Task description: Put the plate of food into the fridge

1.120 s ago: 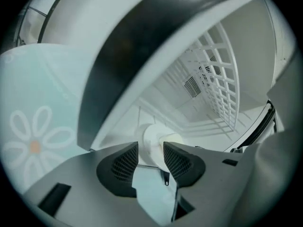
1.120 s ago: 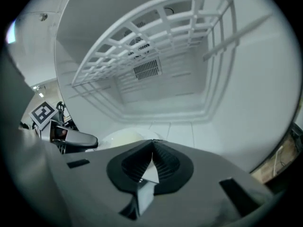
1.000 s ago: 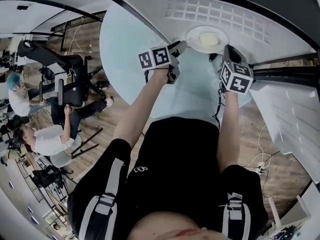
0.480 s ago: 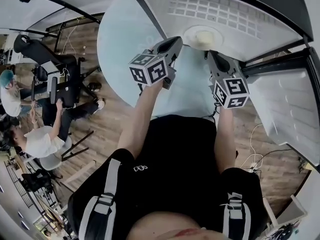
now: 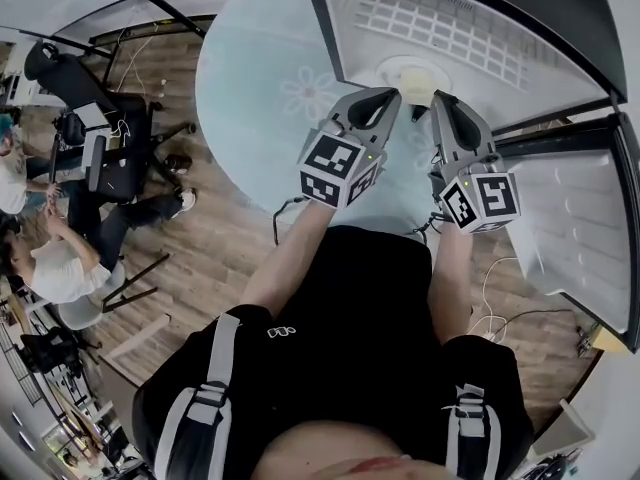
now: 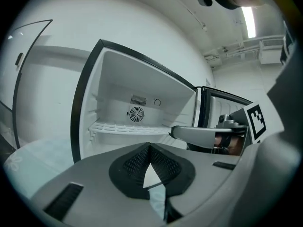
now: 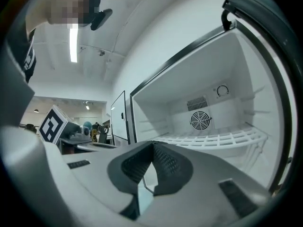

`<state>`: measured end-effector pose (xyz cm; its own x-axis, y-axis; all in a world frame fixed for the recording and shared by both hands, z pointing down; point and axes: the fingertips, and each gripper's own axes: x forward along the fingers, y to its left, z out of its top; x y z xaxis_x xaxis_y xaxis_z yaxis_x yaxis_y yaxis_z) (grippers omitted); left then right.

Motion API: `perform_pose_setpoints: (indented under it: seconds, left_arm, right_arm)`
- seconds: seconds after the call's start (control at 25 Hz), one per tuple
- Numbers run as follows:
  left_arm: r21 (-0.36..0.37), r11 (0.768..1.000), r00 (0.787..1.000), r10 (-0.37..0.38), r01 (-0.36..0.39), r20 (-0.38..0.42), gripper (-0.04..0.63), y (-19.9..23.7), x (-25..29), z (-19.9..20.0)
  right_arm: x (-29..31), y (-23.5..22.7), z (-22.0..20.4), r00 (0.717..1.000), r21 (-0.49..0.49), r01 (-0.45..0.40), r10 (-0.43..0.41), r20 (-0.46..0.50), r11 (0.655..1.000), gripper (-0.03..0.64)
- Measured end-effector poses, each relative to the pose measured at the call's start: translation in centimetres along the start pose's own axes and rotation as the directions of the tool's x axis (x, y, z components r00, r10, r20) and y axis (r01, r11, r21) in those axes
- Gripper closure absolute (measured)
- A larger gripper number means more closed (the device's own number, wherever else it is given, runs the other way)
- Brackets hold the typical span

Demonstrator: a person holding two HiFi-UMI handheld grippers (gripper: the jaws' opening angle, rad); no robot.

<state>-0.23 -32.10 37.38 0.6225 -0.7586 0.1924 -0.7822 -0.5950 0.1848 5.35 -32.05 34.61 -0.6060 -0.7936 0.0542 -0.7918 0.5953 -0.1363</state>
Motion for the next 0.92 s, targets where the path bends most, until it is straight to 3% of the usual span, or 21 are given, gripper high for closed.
perform_pose_setpoints:
  seconds: [0.56, 0.92]
  left_arm:
    - [0.077, 0.997, 0.999, 0.015, -0.012, -0.035, 0.595, -0.2, 0.0, 0.2]
    - [0.067, 0.998, 0.999, 0.018, -0.015, -0.05, 0.595, -1.7, 0.6, -0.3]
  right_arm:
    - [-0.3, 0.6, 0.4, 0.999, -0.007, 0.03, -0.03, 0.037, 1.0, 0.615]
    - [-1.7, -1.1, -0.3, 0.999, 0.011, 0.044, -0.044, 0.019, 0.999, 0.615]
